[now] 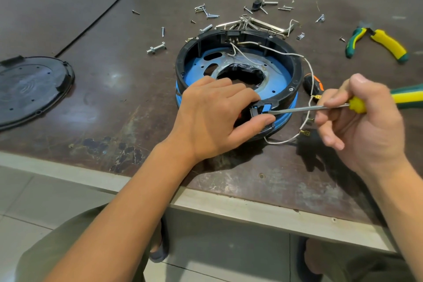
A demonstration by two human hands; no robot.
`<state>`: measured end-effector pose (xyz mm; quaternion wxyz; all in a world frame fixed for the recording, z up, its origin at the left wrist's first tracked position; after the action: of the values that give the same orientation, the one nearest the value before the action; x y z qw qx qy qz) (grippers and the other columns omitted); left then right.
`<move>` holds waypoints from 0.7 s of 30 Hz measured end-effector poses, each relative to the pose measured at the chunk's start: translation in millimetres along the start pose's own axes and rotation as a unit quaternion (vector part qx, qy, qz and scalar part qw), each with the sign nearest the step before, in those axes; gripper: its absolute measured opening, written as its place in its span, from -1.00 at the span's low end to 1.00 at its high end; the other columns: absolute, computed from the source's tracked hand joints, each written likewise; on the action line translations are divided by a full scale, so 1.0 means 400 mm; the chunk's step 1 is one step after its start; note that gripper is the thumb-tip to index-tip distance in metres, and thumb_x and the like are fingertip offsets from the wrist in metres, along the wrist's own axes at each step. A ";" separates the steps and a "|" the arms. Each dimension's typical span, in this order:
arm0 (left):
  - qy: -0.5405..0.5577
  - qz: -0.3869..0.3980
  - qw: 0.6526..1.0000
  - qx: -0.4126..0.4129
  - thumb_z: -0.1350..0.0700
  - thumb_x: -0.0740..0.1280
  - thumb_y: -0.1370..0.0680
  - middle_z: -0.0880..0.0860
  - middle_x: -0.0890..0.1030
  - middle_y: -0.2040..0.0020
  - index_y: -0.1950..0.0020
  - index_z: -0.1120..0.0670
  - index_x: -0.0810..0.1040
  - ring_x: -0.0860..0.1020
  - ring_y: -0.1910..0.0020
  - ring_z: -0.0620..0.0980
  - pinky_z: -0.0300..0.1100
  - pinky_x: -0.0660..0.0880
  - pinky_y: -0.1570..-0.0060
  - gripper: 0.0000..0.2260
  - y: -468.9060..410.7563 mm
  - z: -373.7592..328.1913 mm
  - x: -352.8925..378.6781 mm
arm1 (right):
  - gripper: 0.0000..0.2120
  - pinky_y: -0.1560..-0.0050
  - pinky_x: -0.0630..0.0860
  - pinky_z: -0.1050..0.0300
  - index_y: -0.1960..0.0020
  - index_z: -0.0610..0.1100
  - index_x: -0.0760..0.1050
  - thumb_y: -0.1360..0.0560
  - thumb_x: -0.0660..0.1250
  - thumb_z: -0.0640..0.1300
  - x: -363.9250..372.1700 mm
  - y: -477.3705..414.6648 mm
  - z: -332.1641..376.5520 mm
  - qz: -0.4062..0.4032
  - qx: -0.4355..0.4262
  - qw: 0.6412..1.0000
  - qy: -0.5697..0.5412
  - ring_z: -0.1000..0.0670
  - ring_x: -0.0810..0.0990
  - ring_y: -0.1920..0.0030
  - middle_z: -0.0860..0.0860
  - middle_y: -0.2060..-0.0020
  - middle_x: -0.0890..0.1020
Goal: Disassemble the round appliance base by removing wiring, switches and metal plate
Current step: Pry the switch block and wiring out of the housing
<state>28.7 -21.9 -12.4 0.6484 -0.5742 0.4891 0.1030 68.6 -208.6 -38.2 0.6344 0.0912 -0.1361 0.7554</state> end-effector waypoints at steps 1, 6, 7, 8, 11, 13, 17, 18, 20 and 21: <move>-0.002 -0.002 1.000 0.000 -0.23 0.24 -0.61 -0.07 0.63 0.25 0.05 0.04 0.68 0.54 0.25 -0.03 0.00 0.42 0.21 -0.61 0.001 0.001 -0.001 | -0.49 0.64 0.22 0.39 0.42 -0.05 0.55 -0.63 0.05 -0.07 0.004 0.000 0.002 0.004 -0.008 1.000 0.006 -0.02 0.37 0.68 -0.09 0.49 0.51; -0.015 0.005 1.000 -0.001 -0.22 0.21 -0.63 -0.05 0.62 0.26 0.06 0.04 0.67 0.53 0.26 -0.01 -0.01 0.41 0.21 -0.60 -0.001 -0.002 0.005 | -0.52 0.66 0.19 0.39 0.43 -0.06 0.54 -0.62 0.11 -0.05 0.005 -0.003 -0.002 -0.004 0.002 1.000 0.006 -0.02 0.38 0.69 -0.09 0.50 0.51; -0.015 0.009 1.000 -0.002 -0.22 0.20 -0.63 -0.05 0.62 0.26 0.06 0.03 0.67 0.53 0.26 -0.01 -0.01 0.41 0.21 -0.60 -0.001 -0.002 0.007 | -0.49 0.67 0.18 0.40 0.43 -0.06 0.53 -0.65 0.10 -0.05 0.005 -0.003 -0.014 -0.005 0.025 1.000 -0.008 0.00 0.37 0.70 -0.10 0.51 0.51; -0.014 0.012 1.000 -0.003 -0.21 0.19 -0.64 -0.05 0.62 0.25 0.05 0.03 0.67 0.53 0.25 -0.01 0.00 0.41 0.21 -0.61 -0.002 -0.002 0.009 | -0.47 0.68 0.17 0.41 0.43 -0.06 0.51 -0.68 0.08 -0.05 0.006 -0.002 -0.026 -0.004 0.050 0.998 -0.023 0.01 0.36 0.71 -0.11 0.52 0.51; -0.010 0.015 1.000 -0.001 -0.18 0.18 -0.65 -0.05 0.62 0.24 0.04 0.02 0.67 0.54 0.24 -0.01 0.02 0.41 0.20 -0.62 -0.003 -0.001 0.011 | -0.48 0.67 0.18 0.43 0.42 -0.09 0.51 -0.67 0.09 -0.03 0.032 0.004 -0.049 0.025 0.079 0.996 -0.039 0.01 0.35 0.72 -0.13 0.53 0.51; -0.008 0.019 1.000 0.002 -0.18 0.17 -0.66 -0.06 0.63 0.23 0.03 0.02 0.67 0.54 0.24 -0.02 0.02 0.41 0.20 -0.62 -0.003 0.001 0.011 | -0.51 0.66 0.22 0.42 0.41 -0.10 0.53 -0.63 0.11 -0.03 0.047 0.006 -0.047 0.043 0.059 0.997 -0.036 0.00 0.37 0.72 -0.14 0.53 0.52; -0.009 0.014 1.000 0.003 -0.16 0.17 -0.66 -0.05 0.62 0.24 0.04 0.03 0.67 0.54 0.25 -0.01 0.02 0.41 0.22 -0.62 -0.001 0.001 0.008 | -0.48 0.66 0.16 0.42 0.42 -0.06 0.51 -0.65 0.04 -0.04 0.015 -0.001 -0.026 0.004 0.038 0.998 -0.039 0.00 0.34 0.71 -0.10 0.53 0.50; -0.009 0.014 1.000 0.004 -0.16 0.17 -0.66 -0.05 0.62 0.25 0.04 0.03 0.67 0.54 0.25 -0.01 0.02 0.41 0.22 -0.63 -0.001 0.000 0.008 | -0.47 0.66 0.14 0.41 0.43 -0.06 0.49 -0.66 0.03 -0.05 0.001 -0.003 -0.021 -0.014 0.035 0.999 -0.039 0.00 0.33 0.71 -0.10 0.53 0.49; -0.010 0.015 1.000 0.004 -0.15 0.17 -0.66 -0.06 0.62 0.24 0.04 0.03 0.67 0.53 0.26 -0.01 0.03 0.41 0.23 -0.63 -0.001 -0.001 0.006 | -0.45 0.67 0.12 0.39 0.44 -0.06 0.48 -0.67 0.01 -0.06 -0.019 -0.007 -0.013 -0.039 0.030 0.998 -0.039 0.00 0.31 0.71 -0.10 0.53 0.48; -0.010 0.015 1.000 0.004 -0.15 0.17 -0.66 -0.06 0.62 0.24 0.04 0.04 0.67 0.53 0.26 -0.01 0.03 0.42 0.23 -0.63 -0.002 -0.001 0.006 | -0.45 0.67 0.12 0.39 0.44 -0.06 0.48 -0.67 0.01 -0.07 -0.021 -0.009 -0.013 -0.043 0.029 0.998 -0.038 0.00 0.31 0.71 -0.10 0.52 0.48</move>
<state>30.1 -23.3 -13.7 0.6539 -0.5629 0.4919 0.1166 73.9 -214.3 -45.5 0.6575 0.1440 -0.1341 0.7273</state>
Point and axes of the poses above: each hand's wrist, its own y-axis away from the middle knuckle, its own x-axis out of the palm, z = x × y, the point moved 8 cm from there along -y, towards the middle knuckle
